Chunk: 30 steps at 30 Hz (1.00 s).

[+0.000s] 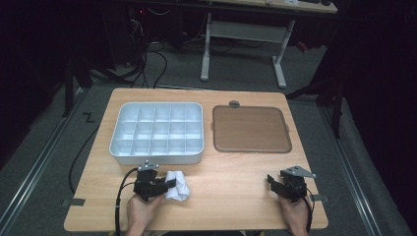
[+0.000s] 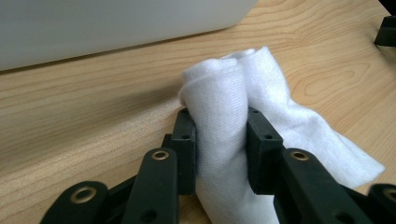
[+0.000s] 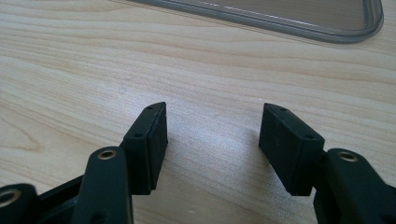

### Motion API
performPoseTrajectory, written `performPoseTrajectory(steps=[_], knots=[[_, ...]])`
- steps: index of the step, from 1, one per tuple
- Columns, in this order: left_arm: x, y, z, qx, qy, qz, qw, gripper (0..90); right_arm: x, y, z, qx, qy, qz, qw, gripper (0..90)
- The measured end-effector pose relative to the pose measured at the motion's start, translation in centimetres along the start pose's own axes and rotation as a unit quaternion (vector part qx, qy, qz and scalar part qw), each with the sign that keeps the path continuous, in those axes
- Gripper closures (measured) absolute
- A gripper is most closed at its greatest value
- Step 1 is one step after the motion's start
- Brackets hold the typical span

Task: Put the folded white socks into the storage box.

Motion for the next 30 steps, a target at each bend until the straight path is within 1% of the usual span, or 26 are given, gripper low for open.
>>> performPoseTrajectory(steps=[4,11,12,14,17,18,25,28,30], knots=[[-0.1,-0.1,-0.1,0.003,0.002,0.004,1.0000,71.5,0.0,0.0,0.0,-0.003,0.000,-0.002,1.0000,41.1],[-0.3,-0.4,-0.2,0.010,0.008,0.001,0.9999,72.4,0.0,0.1,0.0,-0.004,0.001,-0.001,1.0000,40.3],[-0.3,-0.4,-0.2,0.011,0.010,0.003,0.9999,72.4,0.0,0.1,0.0,-0.003,0.001,-0.001,1.0000,40.2],[-0.3,-0.5,-0.3,0.013,0.014,-0.001,0.9998,72.5,0.0,0.1,0.0,-0.004,0.001,-0.001,1.0000,40.1],[-0.3,-0.5,-0.4,0.015,0.019,-0.001,0.9997,72.7,0.0,0.1,0.0,-0.004,0.001,-0.001,1.0000,40.1],[-0.3,-0.4,-0.5,0.015,0.022,0.002,0.9996,72.8,0.0,0.1,0.0,-0.004,0.001,-0.001,1.0000,40.0],[-1.0,-1.1,-1.0,0.021,0.018,0.019,0.9994,73.0,0.0,0.2,0.1,-0.005,0.002,-0.002,1.0000,39.7],[-1.3,-1.3,-1.2,0.026,0.016,0.012,0.9995,73.1,0.0,0.2,0.1,-0.005,0.002,-0.001,1.0000,39.6],[-1.5,-1.3,-1.4,0.028,0.015,0.011,0.9994,73.0,0.0,0.2,0.1,-0.004,0.002,-0.001,1.0000,39.5]])
Point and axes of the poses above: each handheld gripper's, and its own axes: z roughly forward along the jaws, x roughly out of its underside, y roughly to its left, the point moved 9 cm from there along z, roughly forward along the jaws, and after that the axes turned 7 degrees about -y, right-handed, at the moved point
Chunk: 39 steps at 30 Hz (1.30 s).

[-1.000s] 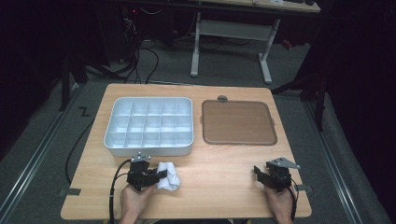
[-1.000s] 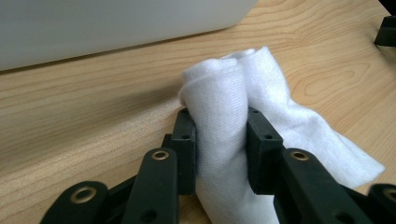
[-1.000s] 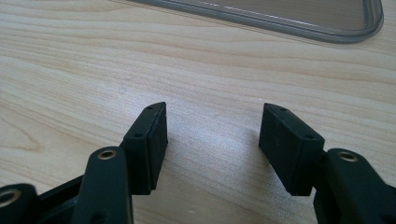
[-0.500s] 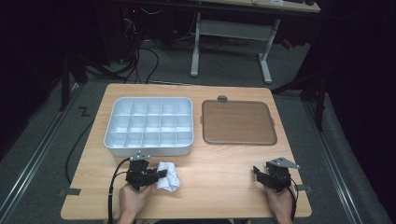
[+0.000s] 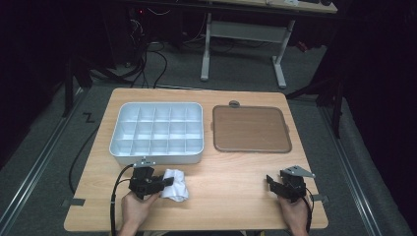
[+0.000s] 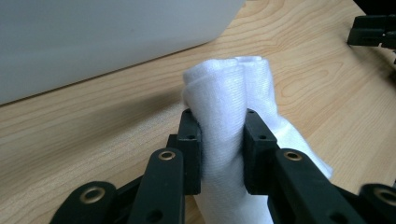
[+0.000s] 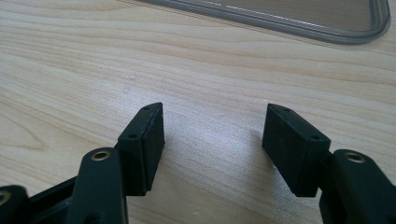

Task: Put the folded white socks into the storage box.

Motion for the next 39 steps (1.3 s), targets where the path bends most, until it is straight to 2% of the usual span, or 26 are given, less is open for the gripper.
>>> performPoseTrajectory(steps=[2,18,24,35,37,39], knots=[[-0.2,-0.1,-0.2,0.003,0.000,-0.004,1.0000,73.1,0.0,0.0,0.0,0.000,0.000,-0.001,1.0000,39.5],[-2.0,-1.3,-1.6,0.017,-0.008,0.014,0.9997,73.1,-0.1,0.2,0.1,-0.002,0.000,-0.002,1.0000,39.2],[-2.7,-1.6,-1.8,0.022,-0.011,0.009,0.9997,73.0,-0.1,0.2,0.1,-0.002,0.000,-0.003,1.0000,39.0],[-4.3,-2.7,-2.0,0.031,-0.010,0.017,0.9993,73.0,-0.1,0.2,0.1,-0.003,0.000,-0.003,1.0000,38.8],[-4.7,-3.0,-2.1,0.036,-0.012,0.009,0.9992,73.0,-0.1,0.2,0.1,-0.003,0.000,-0.002,1.0000,38.7],[-4.9,-3.0,-2.1,0.036,-0.012,0.012,0.9992,73.1,-0.1,0.3,0.1,-0.003,0.000,-0.002,1.0000,38.6]])
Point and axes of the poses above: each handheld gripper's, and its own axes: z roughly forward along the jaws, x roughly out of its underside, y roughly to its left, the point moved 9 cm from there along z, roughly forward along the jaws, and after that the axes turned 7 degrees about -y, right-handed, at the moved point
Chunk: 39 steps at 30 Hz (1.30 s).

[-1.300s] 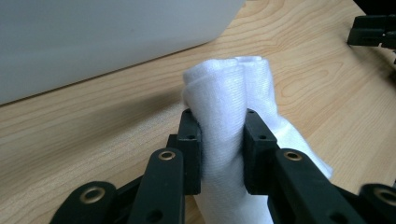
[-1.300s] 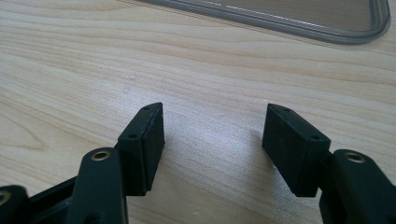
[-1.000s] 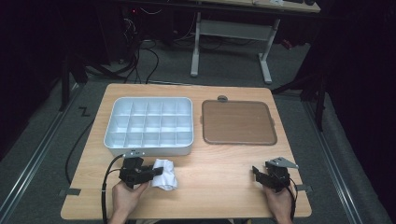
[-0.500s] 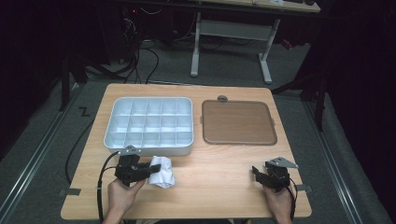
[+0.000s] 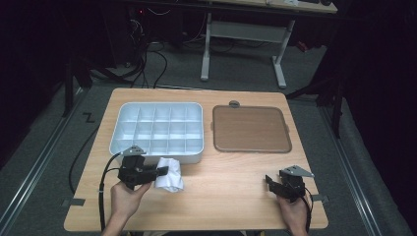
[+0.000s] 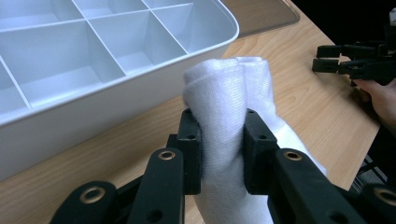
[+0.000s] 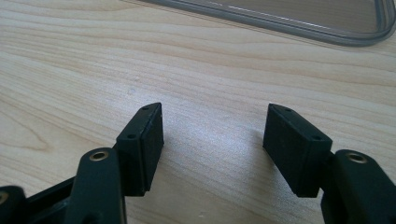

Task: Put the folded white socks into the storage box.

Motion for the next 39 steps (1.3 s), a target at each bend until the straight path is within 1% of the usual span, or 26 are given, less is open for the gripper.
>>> performPoseTrajectory(steps=[1,3,6,8,10,13,17,18,21,26,27,29,34,36,39], knots=[[-0.2,-0.1,0.0,0.002,-0.001,-0.003,1.0000,73.0,0.0,0.0,0.0,0.000,0.000,0.000,1.0000,38.7],[-0.5,-0.2,0.0,0.005,-0.001,-0.002,1.0000,73.0,0.0,0.0,0.0,0.000,0.000,0.000,1.0000,38.7],[-1.2,-0.4,0.0,0.009,-0.003,-0.009,0.9999,73.0,0.0,0.0,0.0,0.000,0.000,-0.001,1.0000,38.6],[-1.7,-0.3,0.0,0.008,-0.005,-0.006,0.9999,73.0,0.0,0.0,0.0,-0.001,0.000,0.000,1.0000,38.6],[-2.1,-0.4,0.1,0.011,-0.008,-0.011,0.9998,73.1,0.0,0.0,0.0,0.000,0.000,-0.001,1.0000,38.7],[-2.7,-0.6,0.2,0.012,-0.010,-0.009,0.9998,73.1,0.0,0.0,0.0,0.000,0.000,-0.001,1.0000,38.5],[-3.4,-0.5,0.4,0.012,-0.012,-0.012,0.9998,73.0,0.0,0.0,0.0,-0.001,0.000,0.000,1.0000,38.4],[-3.6,-0.5,0.4,0.014,-0.013,-0.016,0.9997,73.0,0.0,0.0,0.0,-0.001,0.000,-0.001,1.0000,38.4],[-4.6,-0.7,0.4,0.030,-0.015,-0.034,0.9989,73.0,0.0,0.0,0.0,-0.001,0.000,-0.001,1.0000,38.4],[-5.6,-0.6,0.8,0.025,-0.017,-0.033,0.9990,73.0,0.0,0.0,0.0,-0.001,0.000,-0.001,1.0000,38.4],[-5.8,-0.6,1.0,0.024,-0.016,-0.035,0.9990,73.0,0.0,0.1,0.0,-0.001,0.000,0.000,1.0000,38.4],[-6.1,-0.3,1.2,0.017,-0.014,-0.028,0.9994,73.0,0.0,0.1,0.0,-0.001,0.000,0.000,1.0000,38.4],[-6.9,0.0,1.7,0.014,-0.015,-0.028,0.9994,73.1,0.0,0.0,0.0,0.000,0.000,0.000,1.0000,38.6],[-7.2,0.2,1.9,0.008,-0.015,-0.023,0.9996,73.0,0.0,0.0,0.0,0.000,0.000,0.000,1.0000,38.7],[-7.7,0.2,2.2,0.006,-0.015,-0.020,0.9997,73.0,0.0,0.0,0.0,0.000,0.000,0.000,1.0000,38.6]])
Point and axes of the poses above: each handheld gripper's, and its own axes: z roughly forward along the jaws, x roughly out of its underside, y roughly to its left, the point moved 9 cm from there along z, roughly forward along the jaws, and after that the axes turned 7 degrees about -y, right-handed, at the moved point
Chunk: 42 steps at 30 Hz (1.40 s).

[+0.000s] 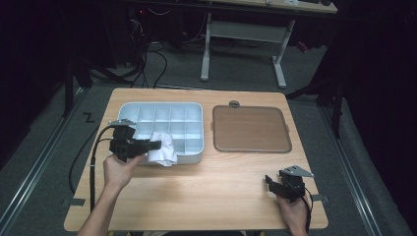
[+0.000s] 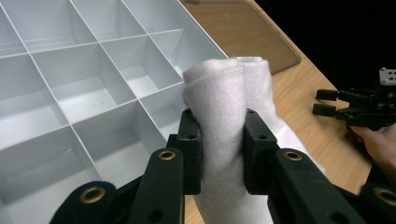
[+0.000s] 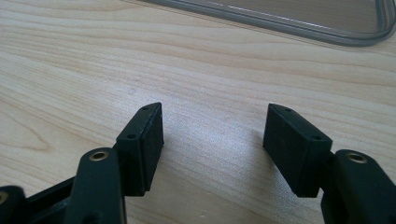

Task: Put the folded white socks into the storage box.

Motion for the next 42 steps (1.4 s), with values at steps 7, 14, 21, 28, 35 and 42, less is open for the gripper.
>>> performPoseTrajectory(steps=[7,14,21,28,35,42], knots=[[-1.0,0.3,0.9,0.003,0.004,-0.018,0.9998,73.0,0.0,0.0,0.0,0.000,0.000,-0.001,1.0000,38.7],[-1.4,1.1,2.1,-0.003,0.009,-0.035,0.9993,73.0,0.0,0.0,0.0,0.000,0.000,-0.001,1.0000,38.7],[-1.1,2.3,3.2,-0.013,0.022,-0.043,0.9987,73.0,0.0,0.0,0.0,0.001,0.000,0.000,1.0000,38.7],[-0.7,3.6,3.9,-0.036,0.023,-0.017,0.9990,73.0,0.0,0.0,0.0,0.003,0.000,-0.001,1.0000,38.8],[-0.3,4.6,4.8,-0.044,0.035,-0.023,0.9982,73.0,0.0,0.1,-0.1,0.008,-0.002,-0.005,1.0000,38.7],[0.7,5.7,5.5,-0.062,0.052,-0.009,0.9967,73.0,0.0,0.2,-0.1,0.019,-0.005,-0.018,0.9996,38.8]])
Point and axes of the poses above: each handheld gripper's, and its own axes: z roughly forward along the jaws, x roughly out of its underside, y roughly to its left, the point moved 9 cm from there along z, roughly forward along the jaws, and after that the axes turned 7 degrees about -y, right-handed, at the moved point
